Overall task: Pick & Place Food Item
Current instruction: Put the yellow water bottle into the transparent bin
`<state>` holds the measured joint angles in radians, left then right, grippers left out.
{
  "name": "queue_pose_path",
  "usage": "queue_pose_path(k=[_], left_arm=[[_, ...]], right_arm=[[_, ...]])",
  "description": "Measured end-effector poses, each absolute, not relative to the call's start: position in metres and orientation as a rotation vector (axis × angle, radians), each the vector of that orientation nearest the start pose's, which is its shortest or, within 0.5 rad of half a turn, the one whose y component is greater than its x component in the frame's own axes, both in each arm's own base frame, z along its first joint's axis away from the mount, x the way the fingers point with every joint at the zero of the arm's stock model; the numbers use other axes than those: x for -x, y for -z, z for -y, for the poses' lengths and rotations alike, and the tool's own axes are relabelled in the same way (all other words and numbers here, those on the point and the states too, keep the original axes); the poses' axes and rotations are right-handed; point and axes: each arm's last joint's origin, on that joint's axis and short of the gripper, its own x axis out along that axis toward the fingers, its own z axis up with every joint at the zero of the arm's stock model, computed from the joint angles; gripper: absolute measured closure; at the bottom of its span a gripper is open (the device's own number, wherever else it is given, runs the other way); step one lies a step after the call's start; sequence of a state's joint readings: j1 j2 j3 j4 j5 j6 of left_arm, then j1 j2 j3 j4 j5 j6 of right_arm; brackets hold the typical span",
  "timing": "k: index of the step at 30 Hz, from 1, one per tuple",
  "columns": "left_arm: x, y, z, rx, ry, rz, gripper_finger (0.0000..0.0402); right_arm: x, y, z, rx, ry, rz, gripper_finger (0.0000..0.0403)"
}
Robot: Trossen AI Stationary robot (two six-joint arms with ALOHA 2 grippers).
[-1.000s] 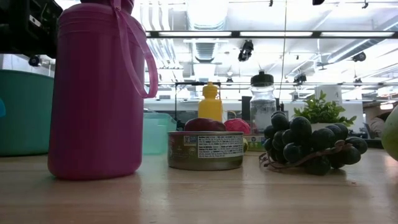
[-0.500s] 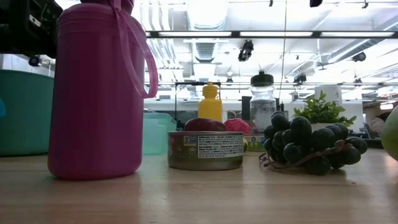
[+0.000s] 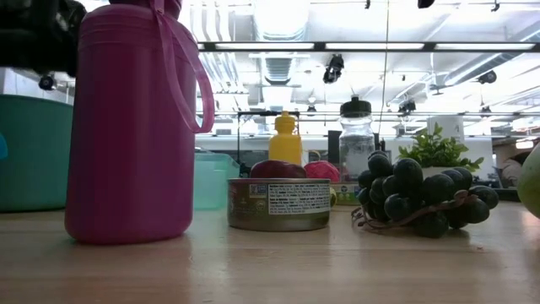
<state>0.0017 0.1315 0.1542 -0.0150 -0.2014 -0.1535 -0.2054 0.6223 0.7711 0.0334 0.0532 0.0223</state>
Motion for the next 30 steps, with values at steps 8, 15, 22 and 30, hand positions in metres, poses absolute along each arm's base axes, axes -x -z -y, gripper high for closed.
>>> queue_pose_path(k=[8, 15, 22, 30], left_arm=[[-0.125, -0.268, -0.007, 0.099, -0.226, -0.232, 0.0401], [-0.176, -0.341, -0.027, 0.114, -0.344, -0.325, 0.0401], [-0.235, -0.360, -0.064, 0.066, -0.394, -0.480, 0.0401], [-0.268, -0.359, -0.077, 0.017, -0.309, -0.557, 0.0401]], right_arm=[[-0.138, -0.367, 0.030, -0.011, 0.256, 0.156, 0.0080], [-0.148, -0.362, 0.032, -0.015, 0.257, 0.120, 0.0080], [-0.159, -0.356, 0.035, -0.017, 0.258, 0.075, 0.0080], [-0.174, -0.347, 0.038, -0.023, 0.258, 0.011, 0.0080]])
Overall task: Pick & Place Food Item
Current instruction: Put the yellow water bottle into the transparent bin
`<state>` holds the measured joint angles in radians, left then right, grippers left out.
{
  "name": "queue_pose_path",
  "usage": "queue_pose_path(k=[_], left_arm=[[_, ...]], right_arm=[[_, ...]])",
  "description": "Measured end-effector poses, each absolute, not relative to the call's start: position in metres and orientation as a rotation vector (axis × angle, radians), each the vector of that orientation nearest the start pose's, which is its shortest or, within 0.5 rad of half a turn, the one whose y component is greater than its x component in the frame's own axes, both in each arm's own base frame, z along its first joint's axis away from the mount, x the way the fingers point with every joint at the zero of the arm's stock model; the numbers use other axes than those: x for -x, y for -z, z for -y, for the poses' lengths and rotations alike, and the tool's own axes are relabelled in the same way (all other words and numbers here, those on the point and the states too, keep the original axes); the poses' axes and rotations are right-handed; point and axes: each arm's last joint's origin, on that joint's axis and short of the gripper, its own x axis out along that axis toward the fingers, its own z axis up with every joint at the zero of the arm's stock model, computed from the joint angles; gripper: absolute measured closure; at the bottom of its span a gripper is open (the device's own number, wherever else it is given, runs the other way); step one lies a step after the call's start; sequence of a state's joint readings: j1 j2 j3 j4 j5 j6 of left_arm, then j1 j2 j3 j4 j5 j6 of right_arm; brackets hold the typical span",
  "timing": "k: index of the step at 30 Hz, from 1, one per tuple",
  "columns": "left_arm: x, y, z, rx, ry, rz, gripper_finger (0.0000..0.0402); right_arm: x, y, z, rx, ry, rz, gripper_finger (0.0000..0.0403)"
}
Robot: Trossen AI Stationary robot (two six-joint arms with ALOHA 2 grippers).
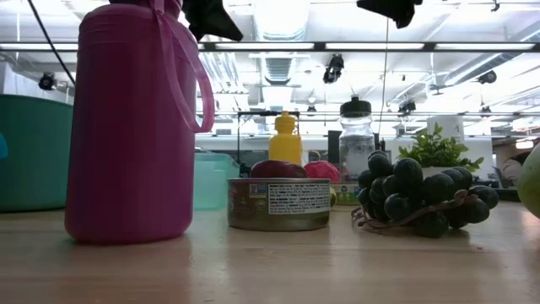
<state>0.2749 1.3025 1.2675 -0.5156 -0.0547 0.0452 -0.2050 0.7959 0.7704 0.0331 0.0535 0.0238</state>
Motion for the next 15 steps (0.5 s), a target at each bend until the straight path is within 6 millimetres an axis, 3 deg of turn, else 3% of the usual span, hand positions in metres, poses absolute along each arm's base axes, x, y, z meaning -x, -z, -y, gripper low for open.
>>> queue_pose_path(k=[15], left_arm=[[-0.2746, -0.3622, -0.0810, 0.008, -0.314, -0.537, 0.0401]], right_arm=[[-0.1783, -0.3414, 0.0387, 0.071, 0.260, -0.044, 0.0080]])
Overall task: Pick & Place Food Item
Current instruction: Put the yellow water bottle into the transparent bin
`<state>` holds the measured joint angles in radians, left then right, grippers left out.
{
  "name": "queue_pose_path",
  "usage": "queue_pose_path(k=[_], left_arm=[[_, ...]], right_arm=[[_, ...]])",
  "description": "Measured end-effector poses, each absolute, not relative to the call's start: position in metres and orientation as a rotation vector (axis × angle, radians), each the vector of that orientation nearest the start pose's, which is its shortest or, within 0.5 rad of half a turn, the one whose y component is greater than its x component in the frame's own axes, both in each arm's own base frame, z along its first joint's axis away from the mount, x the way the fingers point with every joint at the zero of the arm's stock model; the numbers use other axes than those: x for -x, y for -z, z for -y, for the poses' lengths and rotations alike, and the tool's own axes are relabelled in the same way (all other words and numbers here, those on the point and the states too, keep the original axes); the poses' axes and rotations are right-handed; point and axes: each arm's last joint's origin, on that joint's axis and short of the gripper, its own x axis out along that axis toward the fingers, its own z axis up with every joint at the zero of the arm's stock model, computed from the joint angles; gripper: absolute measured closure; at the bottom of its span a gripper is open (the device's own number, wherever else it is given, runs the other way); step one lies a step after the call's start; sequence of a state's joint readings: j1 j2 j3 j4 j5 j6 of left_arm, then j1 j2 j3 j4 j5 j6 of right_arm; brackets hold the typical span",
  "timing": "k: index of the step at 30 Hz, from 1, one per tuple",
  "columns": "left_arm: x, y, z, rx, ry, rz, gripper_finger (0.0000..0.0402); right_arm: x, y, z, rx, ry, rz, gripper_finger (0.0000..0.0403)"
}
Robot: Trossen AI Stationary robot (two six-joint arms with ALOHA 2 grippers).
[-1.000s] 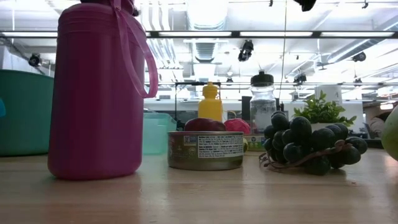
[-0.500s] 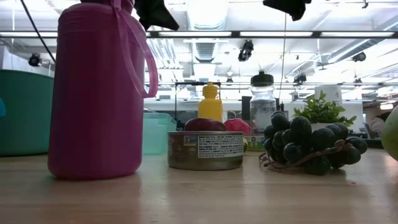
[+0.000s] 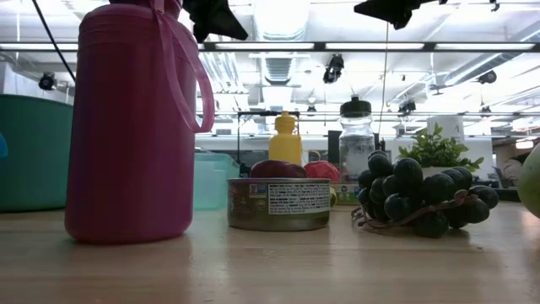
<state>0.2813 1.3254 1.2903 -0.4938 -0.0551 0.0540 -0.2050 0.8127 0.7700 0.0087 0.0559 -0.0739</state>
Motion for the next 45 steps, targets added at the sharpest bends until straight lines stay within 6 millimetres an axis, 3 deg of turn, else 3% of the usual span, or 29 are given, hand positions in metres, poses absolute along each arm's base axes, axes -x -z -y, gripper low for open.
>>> queue_pose_path(k=[10, 17, 23, 33, 40, 45], left_arm=[[-0.281, -0.361, -0.091, -0.017, -0.266, -0.497, 0.0401], [-0.295, -0.341, -0.117, 0.017, -0.296, -0.537, 0.0401], [-0.318, -0.334, -0.139, 0.024, -0.326, -0.541, 0.0401], [-0.354, -0.329, -0.155, 0.019, -0.305, -0.619, 0.0401], [-0.350, -0.331, -0.153, 0.084, -0.307, -0.630, 0.0401], [-0.341, -0.340, -0.151, 0.315, -0.364, -0.619, 0.0401]], right_arm=[[-0.179, -0.341, 0.039, 0.068, 0.259, -0.047, 0.0080], [-0.179, -0.341, 0.039, 0.068, 0.258, -0.049, 0.0080], [-0.180, -0.339, 0.039, 0.067, 0.257, -0.058, 0.0080], [-0.181, -0.339, 0.039, 0.067, 0.258, -0.058, 0.0080], [-0.182, -0.338, 0.039, 0.067, 0.257, -0.063, 0.0080], [-0.182, -0.338, 0.039, 0.067, 0.257, -0.064, 0.0080]])
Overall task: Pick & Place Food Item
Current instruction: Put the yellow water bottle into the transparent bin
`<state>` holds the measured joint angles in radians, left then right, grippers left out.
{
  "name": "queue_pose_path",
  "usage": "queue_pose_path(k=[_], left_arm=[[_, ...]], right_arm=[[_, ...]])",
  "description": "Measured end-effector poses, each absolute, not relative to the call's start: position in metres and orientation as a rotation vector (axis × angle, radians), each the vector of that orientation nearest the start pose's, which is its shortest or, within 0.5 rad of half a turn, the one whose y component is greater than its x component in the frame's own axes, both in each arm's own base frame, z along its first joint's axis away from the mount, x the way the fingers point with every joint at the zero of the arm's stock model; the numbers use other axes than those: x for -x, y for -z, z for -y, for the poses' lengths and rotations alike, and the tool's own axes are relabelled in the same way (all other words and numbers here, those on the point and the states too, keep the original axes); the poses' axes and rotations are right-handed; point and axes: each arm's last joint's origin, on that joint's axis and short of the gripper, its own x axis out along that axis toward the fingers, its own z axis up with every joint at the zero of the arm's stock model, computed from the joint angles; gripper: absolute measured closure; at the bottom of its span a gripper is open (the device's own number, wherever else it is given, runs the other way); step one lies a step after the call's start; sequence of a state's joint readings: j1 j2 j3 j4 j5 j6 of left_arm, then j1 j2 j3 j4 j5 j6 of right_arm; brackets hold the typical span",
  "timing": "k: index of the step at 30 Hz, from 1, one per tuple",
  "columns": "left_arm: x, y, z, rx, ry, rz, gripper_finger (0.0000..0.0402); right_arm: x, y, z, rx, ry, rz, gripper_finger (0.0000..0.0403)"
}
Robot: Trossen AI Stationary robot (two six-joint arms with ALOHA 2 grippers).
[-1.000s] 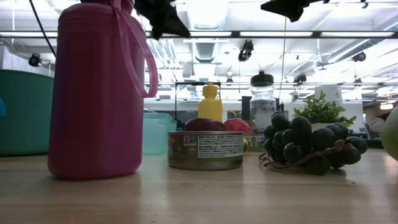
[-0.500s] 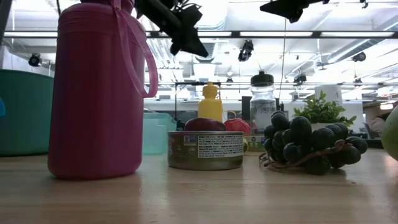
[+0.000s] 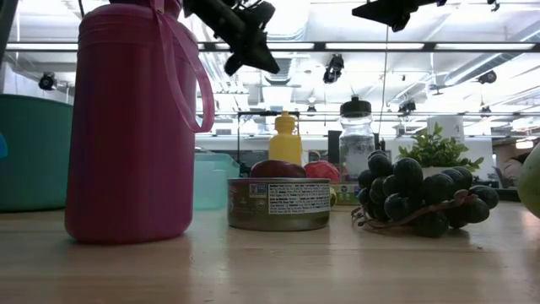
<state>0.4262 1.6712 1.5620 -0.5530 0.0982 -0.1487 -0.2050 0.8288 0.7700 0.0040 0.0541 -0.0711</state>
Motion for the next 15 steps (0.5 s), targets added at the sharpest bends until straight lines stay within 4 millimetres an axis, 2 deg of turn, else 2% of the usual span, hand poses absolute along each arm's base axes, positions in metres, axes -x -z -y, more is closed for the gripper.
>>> queue_pose_path(k=[11, 15], left_arm=[[-0.3365, -0.3396, -0.1525, 0.530, -0.431, -0.604, 0.0401], [-0.3349, -0.3450, -0.1525, 0.530, -0.433, -0.606, 0.0401]], right_arm=[[-0.1821, -0.3383, 0.0395, 0.067, 0.257, -0.064, 0.0080], [-0.1821, -0.3383, 0.0395, 0.067, 0.257, -0.064, 0.0080]])
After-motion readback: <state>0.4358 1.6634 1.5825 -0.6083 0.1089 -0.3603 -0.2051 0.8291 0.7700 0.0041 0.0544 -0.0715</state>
